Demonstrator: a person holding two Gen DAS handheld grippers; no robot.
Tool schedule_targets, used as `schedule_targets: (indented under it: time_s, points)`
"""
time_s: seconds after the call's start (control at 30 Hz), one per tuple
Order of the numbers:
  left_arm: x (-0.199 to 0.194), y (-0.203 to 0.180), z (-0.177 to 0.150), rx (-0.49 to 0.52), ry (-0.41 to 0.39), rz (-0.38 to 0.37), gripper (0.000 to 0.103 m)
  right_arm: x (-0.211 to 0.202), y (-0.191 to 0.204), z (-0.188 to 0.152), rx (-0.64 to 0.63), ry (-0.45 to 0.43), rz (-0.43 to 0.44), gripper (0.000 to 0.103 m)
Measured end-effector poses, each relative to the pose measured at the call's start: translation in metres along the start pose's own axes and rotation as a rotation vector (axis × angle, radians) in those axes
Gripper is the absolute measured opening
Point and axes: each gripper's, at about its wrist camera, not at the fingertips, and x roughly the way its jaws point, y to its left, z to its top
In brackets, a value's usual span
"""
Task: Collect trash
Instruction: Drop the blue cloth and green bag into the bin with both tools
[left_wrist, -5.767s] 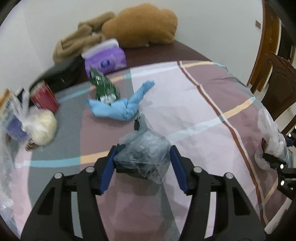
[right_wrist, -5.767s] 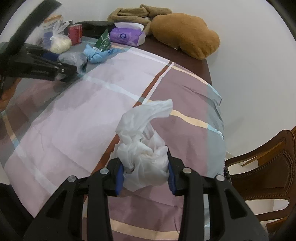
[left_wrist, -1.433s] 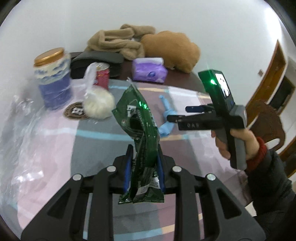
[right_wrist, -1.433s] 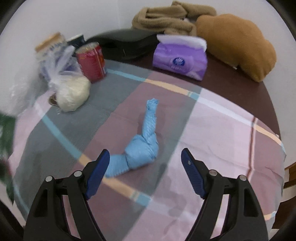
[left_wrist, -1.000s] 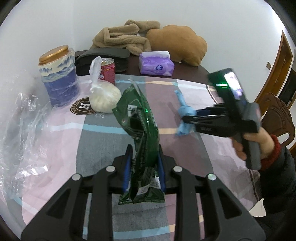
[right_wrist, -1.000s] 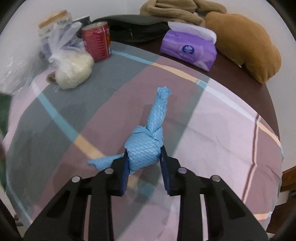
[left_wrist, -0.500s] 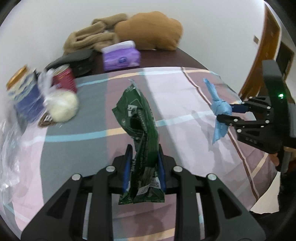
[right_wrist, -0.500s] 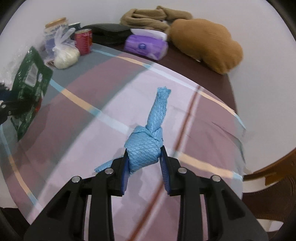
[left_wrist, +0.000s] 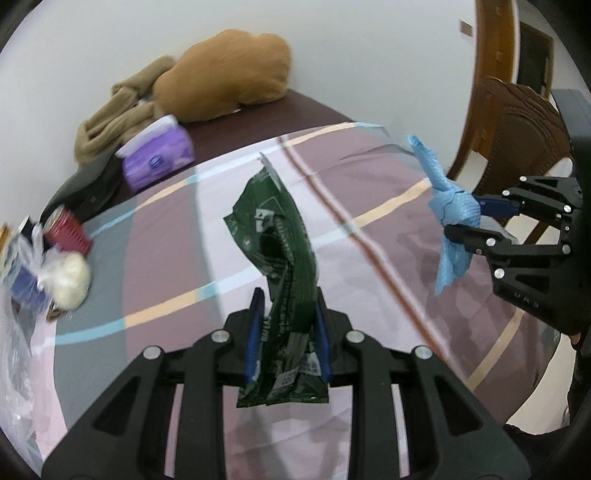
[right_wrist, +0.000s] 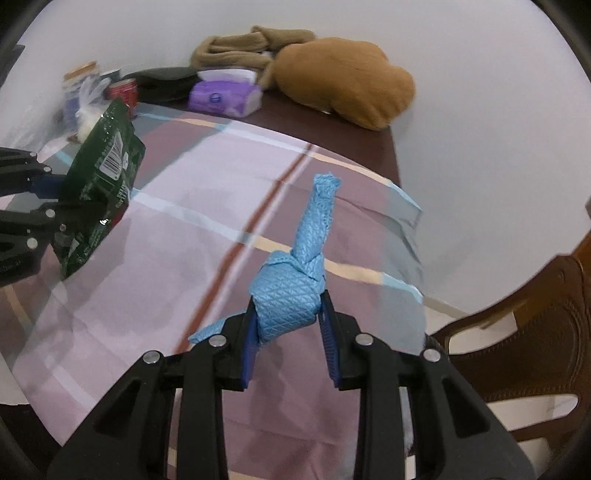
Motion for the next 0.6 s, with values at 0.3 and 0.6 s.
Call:
schedule_targets:
  time_s: [0.3, 0.6]
  points:
    - [0.013, -0.051, 0.024, 0.084, 0.011, -0.019, 0.026, -0.010, -0.038, -0.026, 0.077, -0.015, -0.002, 0.031]
    - [0.016, -0.093, 0.042, 0.146, -0.003, -0.035, 0.026, -0.024, -0.084, -0.048, 0.184, -0.058, -0.028, 0.031]
